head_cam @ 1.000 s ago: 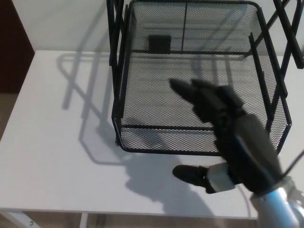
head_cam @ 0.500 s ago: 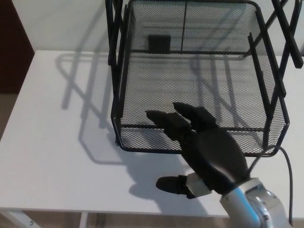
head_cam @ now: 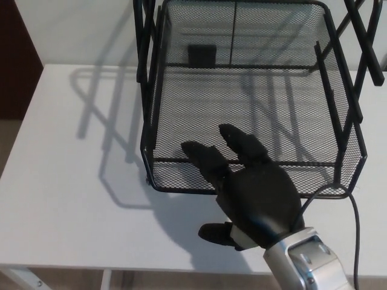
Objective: The robot walks towards a file tray kept in the middle of a desk and uses its right hand to grab a tray and pulls it out towards itself
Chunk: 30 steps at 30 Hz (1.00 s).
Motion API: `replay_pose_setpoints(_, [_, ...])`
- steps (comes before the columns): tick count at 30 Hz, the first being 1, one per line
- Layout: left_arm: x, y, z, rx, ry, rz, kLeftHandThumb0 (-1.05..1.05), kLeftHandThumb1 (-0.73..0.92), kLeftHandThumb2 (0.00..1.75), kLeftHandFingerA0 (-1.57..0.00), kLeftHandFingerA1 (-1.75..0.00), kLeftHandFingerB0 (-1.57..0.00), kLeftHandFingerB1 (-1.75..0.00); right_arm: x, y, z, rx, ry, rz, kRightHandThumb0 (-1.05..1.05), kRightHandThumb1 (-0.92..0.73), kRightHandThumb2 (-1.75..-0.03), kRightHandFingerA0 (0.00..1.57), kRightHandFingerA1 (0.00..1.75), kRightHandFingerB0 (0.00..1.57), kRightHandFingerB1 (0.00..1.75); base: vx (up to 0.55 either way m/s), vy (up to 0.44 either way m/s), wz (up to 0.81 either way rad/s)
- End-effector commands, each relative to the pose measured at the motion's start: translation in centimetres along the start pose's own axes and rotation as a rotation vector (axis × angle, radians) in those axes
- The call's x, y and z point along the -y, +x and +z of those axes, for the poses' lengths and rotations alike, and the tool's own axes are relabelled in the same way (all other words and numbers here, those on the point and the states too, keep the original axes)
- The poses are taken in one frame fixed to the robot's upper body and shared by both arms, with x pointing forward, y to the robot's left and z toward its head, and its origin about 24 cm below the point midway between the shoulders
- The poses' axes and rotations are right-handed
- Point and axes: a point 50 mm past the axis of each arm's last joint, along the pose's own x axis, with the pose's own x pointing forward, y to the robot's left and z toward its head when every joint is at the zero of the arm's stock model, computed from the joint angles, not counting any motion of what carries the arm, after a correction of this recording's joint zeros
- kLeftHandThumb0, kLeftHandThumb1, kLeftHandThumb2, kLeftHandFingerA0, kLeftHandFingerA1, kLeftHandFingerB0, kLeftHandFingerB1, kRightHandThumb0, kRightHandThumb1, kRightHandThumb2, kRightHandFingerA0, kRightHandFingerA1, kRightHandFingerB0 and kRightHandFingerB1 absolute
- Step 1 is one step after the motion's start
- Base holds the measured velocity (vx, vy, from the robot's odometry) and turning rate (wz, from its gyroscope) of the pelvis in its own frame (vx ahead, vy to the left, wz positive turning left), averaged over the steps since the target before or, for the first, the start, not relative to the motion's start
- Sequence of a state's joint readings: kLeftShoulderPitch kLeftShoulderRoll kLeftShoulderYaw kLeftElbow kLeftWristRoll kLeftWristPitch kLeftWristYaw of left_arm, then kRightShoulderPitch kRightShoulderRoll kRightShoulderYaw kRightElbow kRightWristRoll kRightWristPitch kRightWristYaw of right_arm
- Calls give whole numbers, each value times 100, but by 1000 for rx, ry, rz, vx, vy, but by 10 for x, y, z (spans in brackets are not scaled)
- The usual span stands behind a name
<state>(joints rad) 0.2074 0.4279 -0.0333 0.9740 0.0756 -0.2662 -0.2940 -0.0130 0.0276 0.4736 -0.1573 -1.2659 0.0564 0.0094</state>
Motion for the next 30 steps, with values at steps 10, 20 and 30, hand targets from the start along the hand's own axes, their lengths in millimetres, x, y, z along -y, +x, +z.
replay_pose_setpoints(10, [-18, -7, 6, 27, 182, -25, -35, 58, 57, -65, -45, -51, -51, -26, -29, -4, -89, -650, 45, -80, -52, -63, 0, 34, 8, 36, 0, 0, 0])
replay_pose_setpoints(20, [-22, -8, 9, 31, 200, -26, -37, 58, 58, -64, -46, -50, -51, -26, -33, -2, -114, -578, 83, -72, -40, -86, 0, 21, 0, 33, 0, 0, 0])
replay_pose_setpoints(30, [-24, -8, 12, 34, 214, -21, -35, 58, 57, -66, -46, -51, -52, -32, -70, 29, -56, -482, 131, -69, -48, -55, 1, 39, 11, 33, 0, 0, 0])
